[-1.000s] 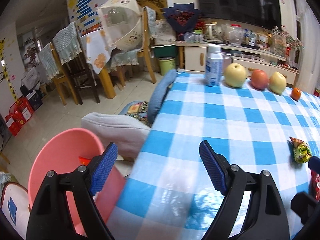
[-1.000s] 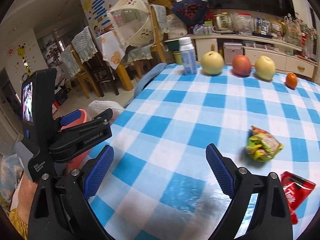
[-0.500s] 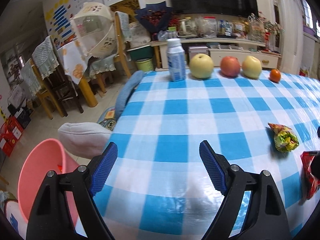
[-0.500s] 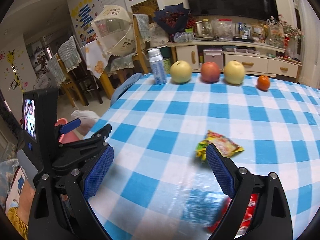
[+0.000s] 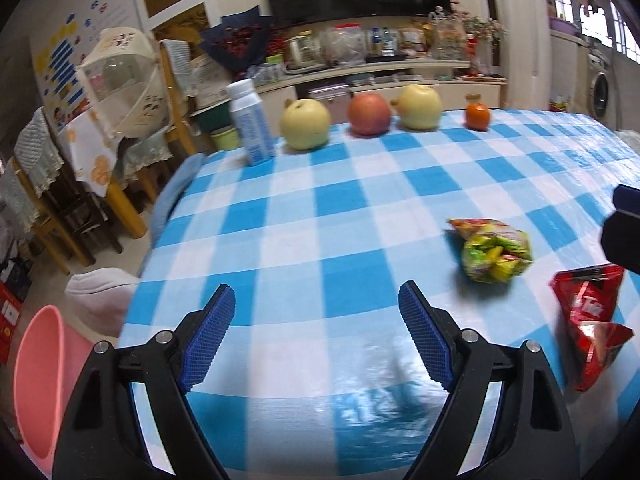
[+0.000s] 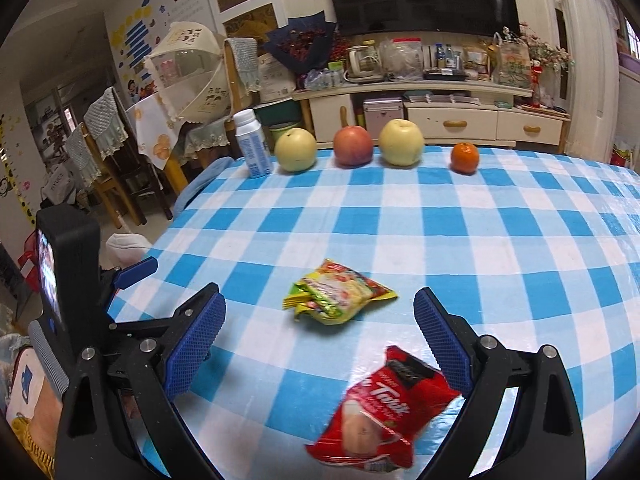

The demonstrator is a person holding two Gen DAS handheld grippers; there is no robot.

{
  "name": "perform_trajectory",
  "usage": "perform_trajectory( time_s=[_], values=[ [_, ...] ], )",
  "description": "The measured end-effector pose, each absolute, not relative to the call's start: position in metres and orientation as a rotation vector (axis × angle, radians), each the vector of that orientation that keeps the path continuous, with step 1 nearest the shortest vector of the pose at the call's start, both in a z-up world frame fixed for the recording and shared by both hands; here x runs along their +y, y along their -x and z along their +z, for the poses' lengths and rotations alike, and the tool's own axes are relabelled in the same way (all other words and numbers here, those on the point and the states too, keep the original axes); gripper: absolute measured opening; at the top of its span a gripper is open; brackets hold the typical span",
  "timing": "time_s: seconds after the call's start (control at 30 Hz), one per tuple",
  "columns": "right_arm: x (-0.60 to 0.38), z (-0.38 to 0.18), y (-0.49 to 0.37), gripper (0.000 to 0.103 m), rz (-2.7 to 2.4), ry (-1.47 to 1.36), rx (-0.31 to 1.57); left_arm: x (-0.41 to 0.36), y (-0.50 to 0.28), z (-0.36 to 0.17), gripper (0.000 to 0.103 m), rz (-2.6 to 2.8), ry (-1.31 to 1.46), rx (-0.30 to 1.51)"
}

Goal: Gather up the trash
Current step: 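Grasp the red Teh Tarik packet with left tool while right tool approaches the yellow noodle packet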

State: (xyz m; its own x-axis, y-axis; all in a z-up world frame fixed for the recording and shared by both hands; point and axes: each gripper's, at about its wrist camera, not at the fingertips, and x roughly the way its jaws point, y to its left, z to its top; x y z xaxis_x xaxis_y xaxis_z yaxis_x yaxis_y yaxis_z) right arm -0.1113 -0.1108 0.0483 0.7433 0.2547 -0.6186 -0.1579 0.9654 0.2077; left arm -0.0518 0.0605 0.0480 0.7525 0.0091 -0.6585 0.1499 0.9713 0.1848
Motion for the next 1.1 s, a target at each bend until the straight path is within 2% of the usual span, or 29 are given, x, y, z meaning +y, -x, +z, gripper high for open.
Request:
perform_trajectory(
  time_s=[0.53,0.87,1.1],
  values=[
    [-0.237,0.041,0.09,0.095,0.107,-0.379,0.792,-0.041,0.095,0.038,0.084,-0.581,-0.249,0.783],
    [-0.238,0.04,0.081,0.095,0.149,-0.407,0.81,-0.077,0.091,0.023,0.084,-0.661,-0.143,0.871],
    [-0.233,0.041,0.077,0.095,0.175,-0.418,0.809,-0.098,0.096,0.013,0.084,-0.656,-0.241,0.89]
  ],
)
